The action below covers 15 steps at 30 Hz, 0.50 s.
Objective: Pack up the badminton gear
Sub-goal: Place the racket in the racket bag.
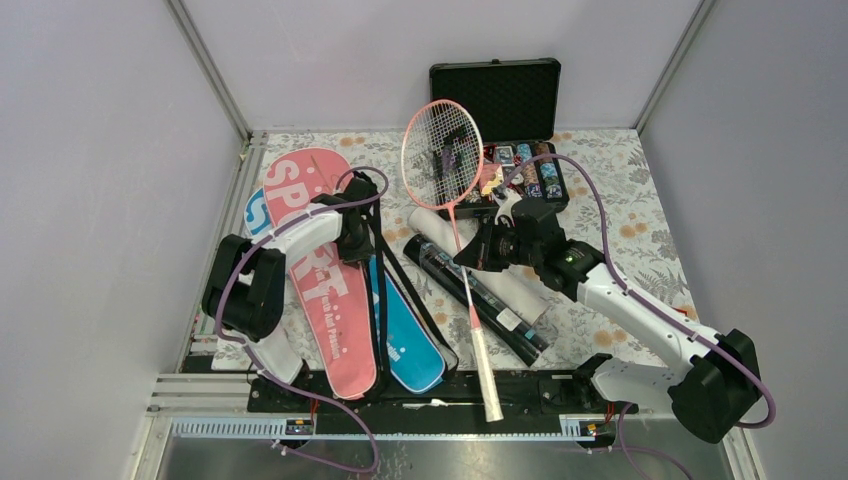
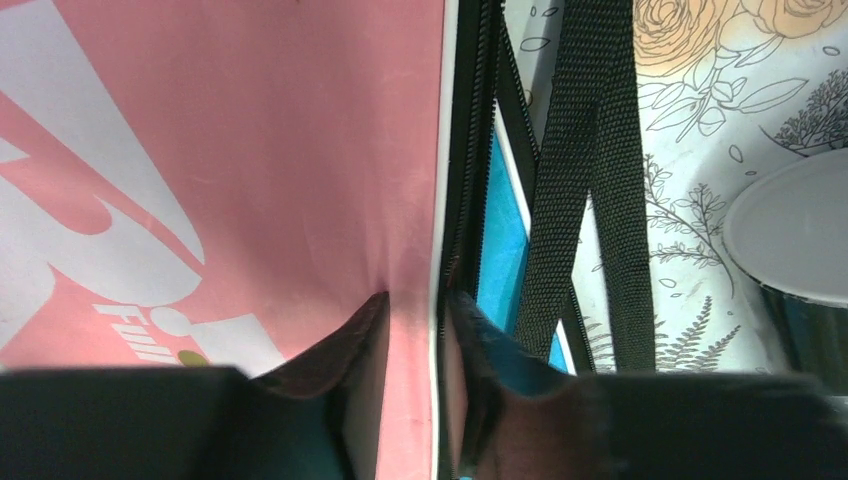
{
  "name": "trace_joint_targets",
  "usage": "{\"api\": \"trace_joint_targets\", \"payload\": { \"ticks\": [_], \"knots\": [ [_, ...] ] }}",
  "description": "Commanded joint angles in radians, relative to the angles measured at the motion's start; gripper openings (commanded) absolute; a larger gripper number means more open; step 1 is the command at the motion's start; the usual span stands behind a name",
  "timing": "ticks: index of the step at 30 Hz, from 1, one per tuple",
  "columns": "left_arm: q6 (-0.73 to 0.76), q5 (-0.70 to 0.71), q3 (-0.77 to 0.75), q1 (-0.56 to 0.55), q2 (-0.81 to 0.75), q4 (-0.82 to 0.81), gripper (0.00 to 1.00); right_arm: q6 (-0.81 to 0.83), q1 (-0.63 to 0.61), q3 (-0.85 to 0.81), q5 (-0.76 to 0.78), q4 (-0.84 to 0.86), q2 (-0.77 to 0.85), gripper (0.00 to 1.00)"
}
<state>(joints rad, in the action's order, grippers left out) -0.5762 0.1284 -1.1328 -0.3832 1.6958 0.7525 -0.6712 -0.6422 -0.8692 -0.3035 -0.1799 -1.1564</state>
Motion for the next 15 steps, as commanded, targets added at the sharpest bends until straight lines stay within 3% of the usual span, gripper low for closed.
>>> {"api": "trace_joint_targets", "payload": {
  "ticks": [1,3,15],
  "knots": [
    [0.019,0.035,-0.025,0.001,-0.005,-0.018,0.07,-0.008,-0.005,0.002,-0.01,0.04,0.041,0.0],
    [0.026,0.026,-0.029,0.001,-0.028,-0.017,0.0,-0.021,-0.006,0.005,-0.033,0.044,0.037,0.0],
    [-0.001,-0.007,0.005,0.0,-0.239,-0.003,0.0,-0.069,-0.095,-0.005,-0.179,-0.054,-0.044,0.0]
  ]
}}
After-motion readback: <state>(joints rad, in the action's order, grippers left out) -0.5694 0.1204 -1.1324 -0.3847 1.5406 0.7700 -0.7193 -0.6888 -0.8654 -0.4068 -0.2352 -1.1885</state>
